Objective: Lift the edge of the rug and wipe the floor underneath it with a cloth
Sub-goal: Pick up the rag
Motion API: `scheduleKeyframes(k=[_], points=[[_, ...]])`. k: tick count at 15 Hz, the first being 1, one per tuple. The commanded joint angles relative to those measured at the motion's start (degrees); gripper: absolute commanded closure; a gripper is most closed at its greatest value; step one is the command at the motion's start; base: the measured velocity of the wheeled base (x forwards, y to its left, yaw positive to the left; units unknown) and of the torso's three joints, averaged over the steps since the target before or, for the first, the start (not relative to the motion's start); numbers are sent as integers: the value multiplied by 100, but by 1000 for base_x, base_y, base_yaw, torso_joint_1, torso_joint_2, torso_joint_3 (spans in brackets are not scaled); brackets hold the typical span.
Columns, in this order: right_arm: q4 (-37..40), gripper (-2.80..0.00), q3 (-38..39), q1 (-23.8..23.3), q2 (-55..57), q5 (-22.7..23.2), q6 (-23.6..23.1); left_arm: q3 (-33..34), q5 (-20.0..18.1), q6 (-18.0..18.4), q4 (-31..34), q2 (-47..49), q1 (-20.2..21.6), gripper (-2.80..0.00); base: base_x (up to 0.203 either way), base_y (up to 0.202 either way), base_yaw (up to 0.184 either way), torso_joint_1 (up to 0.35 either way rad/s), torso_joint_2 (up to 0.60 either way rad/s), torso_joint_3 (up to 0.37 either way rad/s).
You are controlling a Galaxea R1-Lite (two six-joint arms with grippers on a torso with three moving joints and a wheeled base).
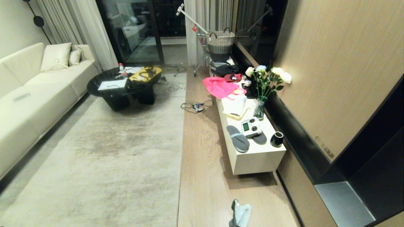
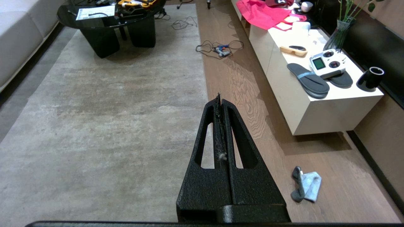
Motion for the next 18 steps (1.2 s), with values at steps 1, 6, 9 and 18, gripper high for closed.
scheduleKeyframes(k=[1, 6, 9, 18], points=[[-7, 0, 0, 1, 9, 0, 1, 0, 3, 0, -2, 1, 0, 0, 0, 0, 0, 0, 0, 0], [-7, 0, 0, 1, 9, 0, 1, 0, -5, 0, -2, 0, 0, 0, 0, 0, 0, 0, 0, 0], [-7, 0, 0, 1, 9, 0, 1, 0, 3, 0, -2, 0, 0, 0, 0, 0, 0, 0, 0, 0], [-7, 0, 0, 1, 9, 0, 36, 0, 3, 0, -2, 0, 0, 0, 0, 0, 0, 0, 0, 0]])
